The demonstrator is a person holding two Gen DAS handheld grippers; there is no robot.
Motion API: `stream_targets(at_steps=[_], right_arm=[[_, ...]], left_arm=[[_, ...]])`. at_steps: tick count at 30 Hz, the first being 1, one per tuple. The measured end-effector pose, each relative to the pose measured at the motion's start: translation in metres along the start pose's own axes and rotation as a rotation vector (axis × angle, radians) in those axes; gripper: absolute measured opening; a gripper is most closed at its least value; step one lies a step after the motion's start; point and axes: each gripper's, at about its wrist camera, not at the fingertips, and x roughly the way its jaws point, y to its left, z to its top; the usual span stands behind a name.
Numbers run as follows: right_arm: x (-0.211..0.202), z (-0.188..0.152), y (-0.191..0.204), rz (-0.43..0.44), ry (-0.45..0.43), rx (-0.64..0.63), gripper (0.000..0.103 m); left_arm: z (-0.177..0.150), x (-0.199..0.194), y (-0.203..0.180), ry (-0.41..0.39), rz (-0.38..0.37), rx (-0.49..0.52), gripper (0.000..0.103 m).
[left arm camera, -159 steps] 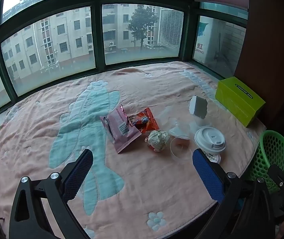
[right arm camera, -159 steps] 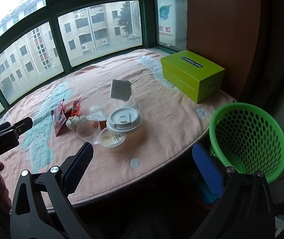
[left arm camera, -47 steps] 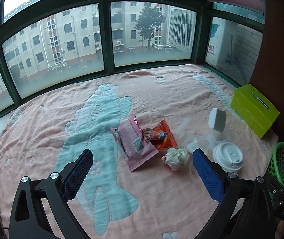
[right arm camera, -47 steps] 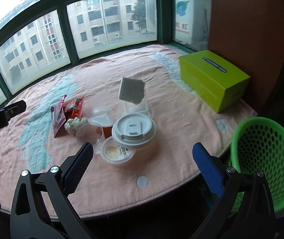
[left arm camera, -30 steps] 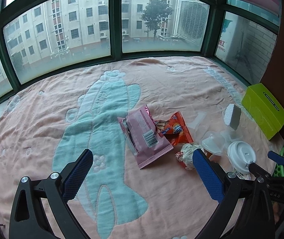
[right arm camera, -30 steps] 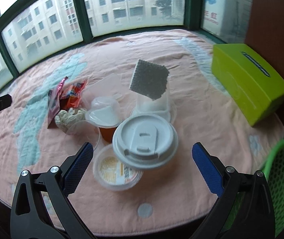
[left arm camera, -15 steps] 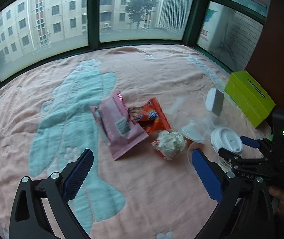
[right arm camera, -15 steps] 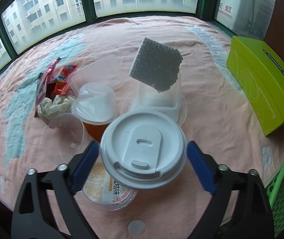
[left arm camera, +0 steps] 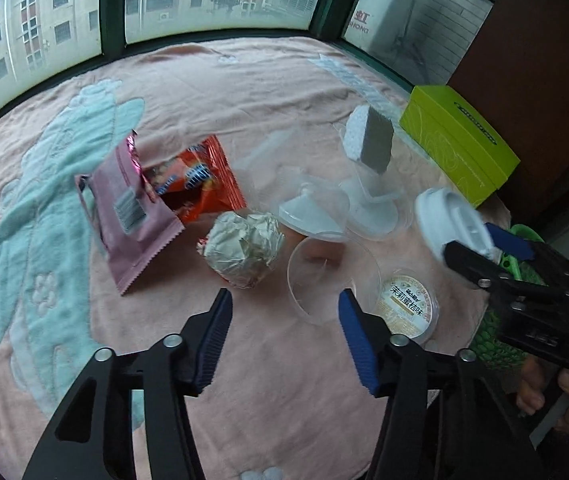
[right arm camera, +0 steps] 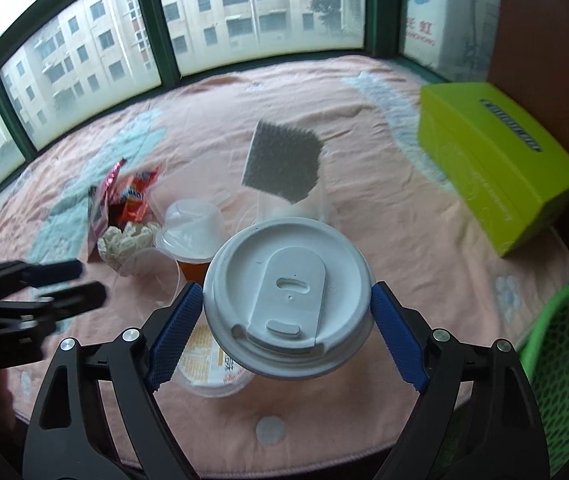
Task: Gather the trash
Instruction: 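Carry the lid to the green wastebasket while the left gripper grasps the clear plastic cup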
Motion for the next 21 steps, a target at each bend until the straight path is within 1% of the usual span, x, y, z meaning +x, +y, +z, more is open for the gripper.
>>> stream_targets(at_steps=[2, 3, 5, 6, 7, 9, 10, 11, 12, 15, 17, 21], right_arm=[[-0.014, -0.001, -0.006, -0.012, -0.028, 0.017, 0.084], [-0.02, -0.002, -0.009, -0.014, -0.039, 0.029, 0.084], [-0.034, -0.006, -0.016, -0.021, -0.062, 0.058, 0.084], [-0.039, -0.008, -0.019, -0.028, -0.07, 0.069, 0.084], [-0.045, -0.011, -0.023, -0.035, -0.078, 0.081, 0.084], [-0.056, -0.016, -0.031, -0.054, -0.089, 0.101, 0.084], [-0.061, -0.019, -0.035, -0.069, -0.095, 0.111, 0.084], [-0.067, -0.022, -0.04, -0.087, -0.101, 0.119, 0.084], [-0.073, -0.026, -0.044, -0.106, -0.108, 0.127, 0.084], [-0.084, -0.036, -0.06, -0.141, -0.117, 0.163, 0.084], [-0.089, -0.044, -0.073, -0.171, -0.115, 0.194, 0.084], [-0.098, -0.062, -0.099, -0.222, -0.108, 0.256, 0.084]], left_arm=[[0.001, 0.008, -0.001, 0.017, -0.008, -0.01, 0.041], [0.001, 0.012, -0.002, 0.029, -0.015, -0.017, 0.039], [0.002, 0.017, -0.001, 0.045, -0.036, -0.028, 0.026], [0.002, 0.019, -0.002, 0.05, -0.041, -0.029, 0.023], [0.002, 0.022, -0.003, 0.053, -0.044, -0.03, 0.017], [0.001, 0.024, -0.003, 0.054, -0.044, -0.028, 0.012], [0.001, 0.023, -0.004, 0.051, -0.044, -0.026, 0.005], [0.0, 0.022, -0.004, 0.052, -0.052, -0.028, 0.002], [0.0, 0.021, -0.005, 0.055, -0.064, -0.03, 0.002], [-0.002, 0.011, -0.011, 0.032, -0.052, -0.002, 0.002], [-0.002, 0.005, -0.013, 0.026, -0.05, -0.003, 0.002], [0.0, -0.014, -0.018, -0.016, -0.038, 0.018, 0.002]])
